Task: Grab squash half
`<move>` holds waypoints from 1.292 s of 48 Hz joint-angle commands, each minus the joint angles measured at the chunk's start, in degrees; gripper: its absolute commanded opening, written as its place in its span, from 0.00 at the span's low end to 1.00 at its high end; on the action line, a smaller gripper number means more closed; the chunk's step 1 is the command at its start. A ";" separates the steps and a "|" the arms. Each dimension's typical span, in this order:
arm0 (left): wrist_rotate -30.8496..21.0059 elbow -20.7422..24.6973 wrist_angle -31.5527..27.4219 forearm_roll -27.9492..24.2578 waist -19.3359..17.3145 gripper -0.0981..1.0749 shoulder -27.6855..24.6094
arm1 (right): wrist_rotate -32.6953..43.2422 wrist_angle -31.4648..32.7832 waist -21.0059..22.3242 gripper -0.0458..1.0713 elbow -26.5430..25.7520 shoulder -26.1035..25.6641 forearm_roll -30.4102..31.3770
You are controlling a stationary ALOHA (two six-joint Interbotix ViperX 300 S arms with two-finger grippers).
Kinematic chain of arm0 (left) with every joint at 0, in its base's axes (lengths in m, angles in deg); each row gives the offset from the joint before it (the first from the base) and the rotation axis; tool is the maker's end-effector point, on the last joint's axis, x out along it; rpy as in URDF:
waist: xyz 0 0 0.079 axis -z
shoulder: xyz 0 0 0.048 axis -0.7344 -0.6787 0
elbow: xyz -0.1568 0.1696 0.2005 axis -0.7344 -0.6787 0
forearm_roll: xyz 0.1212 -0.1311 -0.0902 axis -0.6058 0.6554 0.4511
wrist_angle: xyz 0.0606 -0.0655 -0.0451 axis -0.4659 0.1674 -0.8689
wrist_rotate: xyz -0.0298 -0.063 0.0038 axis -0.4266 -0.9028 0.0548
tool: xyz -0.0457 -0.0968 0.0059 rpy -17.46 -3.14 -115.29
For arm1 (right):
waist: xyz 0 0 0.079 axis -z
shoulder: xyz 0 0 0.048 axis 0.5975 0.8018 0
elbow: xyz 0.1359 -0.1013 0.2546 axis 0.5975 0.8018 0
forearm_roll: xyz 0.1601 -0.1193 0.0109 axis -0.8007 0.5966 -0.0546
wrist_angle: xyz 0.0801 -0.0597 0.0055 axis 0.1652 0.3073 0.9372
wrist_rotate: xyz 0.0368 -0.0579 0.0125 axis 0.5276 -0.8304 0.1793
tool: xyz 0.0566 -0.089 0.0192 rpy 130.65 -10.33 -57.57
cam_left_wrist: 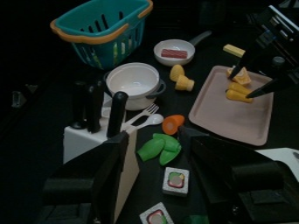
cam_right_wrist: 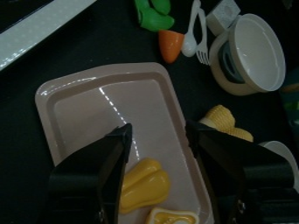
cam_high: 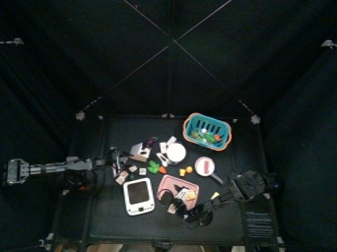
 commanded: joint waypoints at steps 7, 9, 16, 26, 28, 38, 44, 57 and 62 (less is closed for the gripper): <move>0.00 0.97 0.18 0.09 0.18 0.82 -0.18 | 4.66 0.09 1.32 0.81 5.10 -11.95 4.22; 0.00 0.97 0.26 0.09 0.18 0.82 -0.18 | 5.01 -0.09 1.67 0.81 6.33 -13.97 4.48; -0.09 1.05 0.18 0.00 0.18 0.82 -0.18 | 6.50 -2.55 3.16 0.81 9.58 -19.86 3.52; 0.00 1.05 0.18 1.32 0.18 0.82 -0.09 | 6.24 -10.55 6.50 0.81 10.20 -24.26 -4.75; 0.00 0.97 0.26 1.58 0.18 0.82 -0.09 | 6.06 -12.13 7.38 0.81 10.28 -24.61 -7.29; 0.09 0.79 0.26 1.67 0.18 0.82 -0.09 | 4.83 -14.94 9.40 0.81 11.25 -23.99 -14.50; 0.09 0.79 0.18 1.76 0.18 0.82 -0.09 | 4.57 -15.12 10.37 0.81 11.34 -23.91 -20.21; 0.09 0.79 0.26 1.76 0.18 0.82 -0.09 | 9.23 -20.30 9.93 0.81 10.99 -19.86 -30.23; 0.00 0.79 0.18 1.76 0.18 0.82 -0.09 | 11.60 -23.64 9.76 0.81 10.72 -17.84 -31.99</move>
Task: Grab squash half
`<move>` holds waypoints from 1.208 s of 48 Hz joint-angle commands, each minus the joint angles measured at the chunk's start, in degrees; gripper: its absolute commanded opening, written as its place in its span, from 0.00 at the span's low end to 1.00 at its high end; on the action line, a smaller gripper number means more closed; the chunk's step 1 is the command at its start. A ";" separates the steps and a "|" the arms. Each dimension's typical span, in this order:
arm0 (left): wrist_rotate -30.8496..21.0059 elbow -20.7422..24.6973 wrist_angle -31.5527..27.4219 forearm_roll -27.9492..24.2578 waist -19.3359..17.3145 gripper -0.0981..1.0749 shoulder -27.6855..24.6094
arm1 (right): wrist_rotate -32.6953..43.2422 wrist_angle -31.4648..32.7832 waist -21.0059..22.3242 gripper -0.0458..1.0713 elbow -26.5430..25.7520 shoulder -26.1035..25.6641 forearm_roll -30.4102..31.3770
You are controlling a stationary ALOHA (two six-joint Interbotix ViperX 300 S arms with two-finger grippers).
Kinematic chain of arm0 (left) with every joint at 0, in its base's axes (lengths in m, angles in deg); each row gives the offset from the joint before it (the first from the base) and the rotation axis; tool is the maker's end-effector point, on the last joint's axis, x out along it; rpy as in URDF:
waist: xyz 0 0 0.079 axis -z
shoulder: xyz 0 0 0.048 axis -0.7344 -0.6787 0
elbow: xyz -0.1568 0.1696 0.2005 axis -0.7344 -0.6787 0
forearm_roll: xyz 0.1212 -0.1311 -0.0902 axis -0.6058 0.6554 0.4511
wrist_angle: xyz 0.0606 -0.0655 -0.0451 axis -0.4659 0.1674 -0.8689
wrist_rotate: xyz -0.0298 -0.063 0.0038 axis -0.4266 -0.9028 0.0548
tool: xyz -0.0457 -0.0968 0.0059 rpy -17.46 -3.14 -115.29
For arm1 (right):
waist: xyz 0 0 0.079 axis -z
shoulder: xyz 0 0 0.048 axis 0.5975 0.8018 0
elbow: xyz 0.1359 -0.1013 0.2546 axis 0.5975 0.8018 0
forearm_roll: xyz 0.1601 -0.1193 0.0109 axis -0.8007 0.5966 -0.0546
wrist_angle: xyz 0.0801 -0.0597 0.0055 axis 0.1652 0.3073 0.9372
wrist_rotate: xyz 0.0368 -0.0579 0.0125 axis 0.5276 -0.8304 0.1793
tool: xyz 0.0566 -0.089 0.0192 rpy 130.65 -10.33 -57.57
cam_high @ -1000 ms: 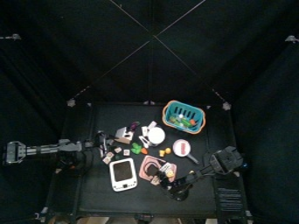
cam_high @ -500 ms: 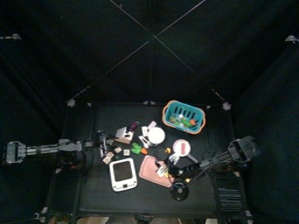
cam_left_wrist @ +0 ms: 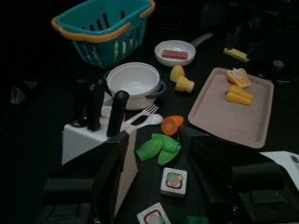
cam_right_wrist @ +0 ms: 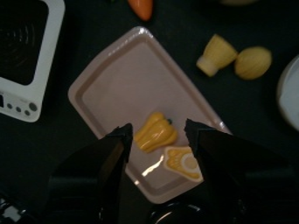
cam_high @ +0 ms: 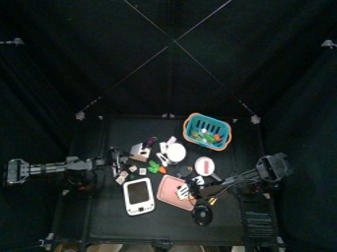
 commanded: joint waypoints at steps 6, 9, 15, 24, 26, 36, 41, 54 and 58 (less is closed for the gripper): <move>0.09 0.70 0.18 0.09 0.18 0.82 -0.09 | 5.36 -3.16 -1.41 0.81 -1.41 1.23 -1.85; 0.09 0.79 0.00 0.09 0.18 0.82 -0.09 | 8.79 -3.08 -1.93 0.81 -1.76 1.93 -1.41; 0.00 0.79 -1.05 0.09 0.18 0.82 -0.09 | 15.12 -2.99 -2.46 0.82 -1.93 3.34 -0.18; -0.09 0.62 -3.69 0.26 0.18 0.82 -0.09 | 22.50 -2.29 -3.96 0.82 -3.16 5.27 1.14; 0.00 0.53 -4.31 0.53 0.18 0.82 -0.09 | 23.99 -1.58 -4.04 0.82 -3.60 5.80 1.58; 0.00 0.53 -5.01 0.70 0.44 0.82 -0.09 | 29.44 3.16 -4.13 0.82 -6.77 8.53 2.90; 0.09 0.18 -5.01 0.70 0.88 0.82 -0.18 | 30.50 6.15 -4.13 0.83 -8.61 9.76 2.55; 0.09 0.09 -7.65 0.70 2.37 0.82 -0.18 | 30.67 15.82 -4.48 0.90 -14.85 13.10 -0.18; 0.00 0.09 -8.53 0.79 2.99 0.82 -0.09 | 30.85 18.81 -4.66 0.94 -16.35 14.06 -1.32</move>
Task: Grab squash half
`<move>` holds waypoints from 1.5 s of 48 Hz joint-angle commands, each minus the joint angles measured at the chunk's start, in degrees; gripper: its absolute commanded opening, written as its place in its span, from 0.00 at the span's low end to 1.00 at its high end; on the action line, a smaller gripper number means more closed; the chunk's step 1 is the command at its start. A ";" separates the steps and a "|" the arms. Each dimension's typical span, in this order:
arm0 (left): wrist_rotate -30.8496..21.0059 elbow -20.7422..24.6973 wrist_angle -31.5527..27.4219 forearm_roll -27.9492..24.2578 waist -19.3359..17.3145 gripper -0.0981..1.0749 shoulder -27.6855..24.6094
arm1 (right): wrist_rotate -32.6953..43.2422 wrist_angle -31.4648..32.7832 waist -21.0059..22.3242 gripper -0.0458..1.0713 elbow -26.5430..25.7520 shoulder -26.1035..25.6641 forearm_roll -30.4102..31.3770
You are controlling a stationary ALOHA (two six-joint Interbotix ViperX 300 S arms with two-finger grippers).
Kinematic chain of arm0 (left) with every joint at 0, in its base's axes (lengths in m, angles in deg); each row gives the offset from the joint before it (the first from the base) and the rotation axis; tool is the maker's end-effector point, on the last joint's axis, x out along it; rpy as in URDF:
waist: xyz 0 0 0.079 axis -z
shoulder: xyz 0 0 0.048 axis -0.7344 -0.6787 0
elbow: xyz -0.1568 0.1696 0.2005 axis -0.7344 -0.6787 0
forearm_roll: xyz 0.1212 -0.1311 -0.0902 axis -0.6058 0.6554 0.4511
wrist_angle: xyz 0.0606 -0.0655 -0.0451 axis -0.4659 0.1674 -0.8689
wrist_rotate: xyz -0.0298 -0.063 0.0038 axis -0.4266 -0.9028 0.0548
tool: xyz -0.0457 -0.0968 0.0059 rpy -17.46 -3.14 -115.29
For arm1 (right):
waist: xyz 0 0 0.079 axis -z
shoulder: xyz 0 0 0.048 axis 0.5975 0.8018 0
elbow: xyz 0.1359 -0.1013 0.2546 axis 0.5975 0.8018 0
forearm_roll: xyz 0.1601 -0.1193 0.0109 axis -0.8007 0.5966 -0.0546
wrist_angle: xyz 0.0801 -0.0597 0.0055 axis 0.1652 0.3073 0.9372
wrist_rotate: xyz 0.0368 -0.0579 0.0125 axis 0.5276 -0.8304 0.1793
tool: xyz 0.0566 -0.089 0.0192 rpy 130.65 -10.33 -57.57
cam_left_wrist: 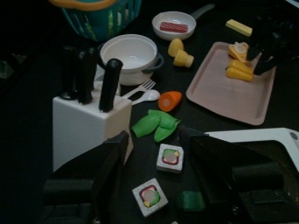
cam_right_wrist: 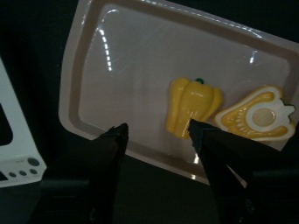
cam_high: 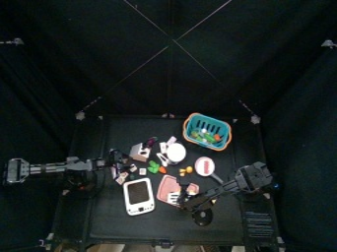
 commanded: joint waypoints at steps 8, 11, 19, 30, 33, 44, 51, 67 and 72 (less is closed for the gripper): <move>0.09 0.62 -0.79 0.09 1.05 0.82 -0.09 | 0.26 3.96 -0.26 0.95 -3.34 0.70 -1.67; 0.09 0.62 -0.79 0.09 1.14 0.82 -0.09 | 0.35 3.96 -0.09 0.95 -3.43 1.14 -2.02; 0.18 0.62 -0.79 0.09 1.05 0.82 -0.09 | 0.35 3.69 0.09 0.95 -2.46 1.85 -2.46; 0.09 0.62 -0.79 0.09 1.05 0.82 -0.09 | 0.26 0.97 0.53 0.95 -0.44 2.02 -2.37; 0.09 0.62 -0.79 0.09 1.05 0.82 -0.09 | 0.26 -0.53 0.79 0.95 0.26 2.11 -2.29; 0.09 0.53 -0.88 0.00 1.05 0.82 -0.18 | 0.09 -5.27 2.11 0.95 1.93 3.08 -1.41; 0.09 0.35 -0.88 0.09 1.05 0.82 -0.18 | 0.09 -5.63 2.20 0.95 2.37 3.16 -0.88; 0.09 0.18 -0.88 0.09 1.05 0.82 -0.09 | -1.23 -5.98 3.52 0.94 3.60 2.90 -0.18; 0.09 0.18 -0.88 0.09 1.05 0.82 -0.09 | -1.23 -6.06 3.52 0.91 3.69 2.90 -0.18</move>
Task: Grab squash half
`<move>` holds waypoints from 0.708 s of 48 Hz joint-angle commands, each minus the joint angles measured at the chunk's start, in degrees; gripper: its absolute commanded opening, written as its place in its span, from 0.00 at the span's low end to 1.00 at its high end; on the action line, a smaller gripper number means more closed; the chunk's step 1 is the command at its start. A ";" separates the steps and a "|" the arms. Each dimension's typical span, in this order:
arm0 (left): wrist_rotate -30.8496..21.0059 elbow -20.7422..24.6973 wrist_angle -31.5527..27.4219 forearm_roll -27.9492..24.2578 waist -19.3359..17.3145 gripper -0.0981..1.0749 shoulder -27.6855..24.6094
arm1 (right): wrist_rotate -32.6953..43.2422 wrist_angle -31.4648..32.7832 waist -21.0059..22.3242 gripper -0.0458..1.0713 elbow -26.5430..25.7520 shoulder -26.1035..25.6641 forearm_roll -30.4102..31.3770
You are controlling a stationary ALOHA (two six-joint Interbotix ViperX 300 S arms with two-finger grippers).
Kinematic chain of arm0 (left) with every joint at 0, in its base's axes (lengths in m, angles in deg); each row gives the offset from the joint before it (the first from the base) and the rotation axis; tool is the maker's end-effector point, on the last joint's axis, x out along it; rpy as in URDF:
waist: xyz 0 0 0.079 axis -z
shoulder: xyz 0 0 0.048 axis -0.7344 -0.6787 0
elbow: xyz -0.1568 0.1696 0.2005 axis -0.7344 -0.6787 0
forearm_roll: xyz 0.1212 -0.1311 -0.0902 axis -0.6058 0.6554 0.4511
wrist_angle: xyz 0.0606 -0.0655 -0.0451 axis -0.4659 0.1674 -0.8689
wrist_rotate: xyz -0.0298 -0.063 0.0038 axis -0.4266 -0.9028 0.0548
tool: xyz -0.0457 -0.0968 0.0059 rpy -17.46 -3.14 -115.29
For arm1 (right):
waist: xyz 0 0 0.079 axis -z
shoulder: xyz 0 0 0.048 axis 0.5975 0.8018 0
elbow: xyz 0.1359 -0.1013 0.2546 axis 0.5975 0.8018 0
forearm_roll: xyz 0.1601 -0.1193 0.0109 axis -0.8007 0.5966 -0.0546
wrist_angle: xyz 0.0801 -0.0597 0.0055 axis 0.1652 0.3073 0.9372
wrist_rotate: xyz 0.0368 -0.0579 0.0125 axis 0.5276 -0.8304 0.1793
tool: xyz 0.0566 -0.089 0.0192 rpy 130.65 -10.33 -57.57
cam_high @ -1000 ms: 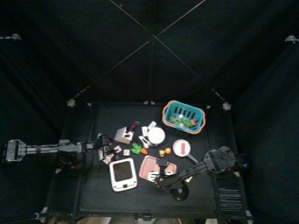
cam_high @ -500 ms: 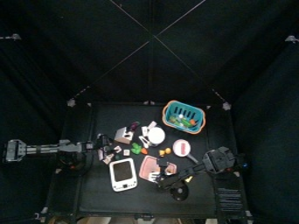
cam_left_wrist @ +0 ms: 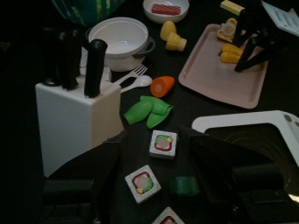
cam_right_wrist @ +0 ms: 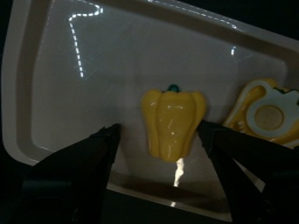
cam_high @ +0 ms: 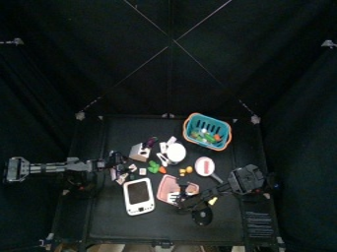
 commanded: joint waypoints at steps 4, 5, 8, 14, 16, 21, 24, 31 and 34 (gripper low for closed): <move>0.00 0.70 0.18 0.09 0.09 0.82 -0.09 | -0.09 -0.26 1.05 0.86 0.44 -1.14 -0.09; 0.00 0.62 0.18 0.09 0.09 0.82 -0.09 | 0.00 -0.26 1.05 0.85 0.53 -1.14 -0.09; 0.00 0.62 0.18 0.09 0.09 0.82 -0.09 | 0.00 -0.26 1.05 0.81 0.62 -1.14 -0.18; 0.00 0.62 0.18 0.09 0.18 0.82 -0.18 | 0.00 -0.26 0.97 0.73 0.44 -1.14 0.00; 0.00 0.70 0.18 0.09 0.18 0.82 -0.09 | 0.00 -0.26 0.79 0.70 0.26 -1.32 0.09; -0.09 0.62 0.18 0.09 0.18 0.82 -0.18 | 0.09 -0.09 0.79 0.66 -0.18 -1.93 0.35; -0.09 0.62 0.18 0.09 0.09 0.82 -0.09 | 0.26 0.00 0.70 0.65 -0.35 -2.37 0.79; -0.09 0.62 0.18 0.09 0.09 0.82 -0.09 | 0.26 0.26 0.62 0.65 -0.97 -2.81 1.85; -0.09 0.70 0.18 0.09 0.09 0.82 -0.09 | 0.26 0.44 0.62 0.65 -1.23 -2.81 2.02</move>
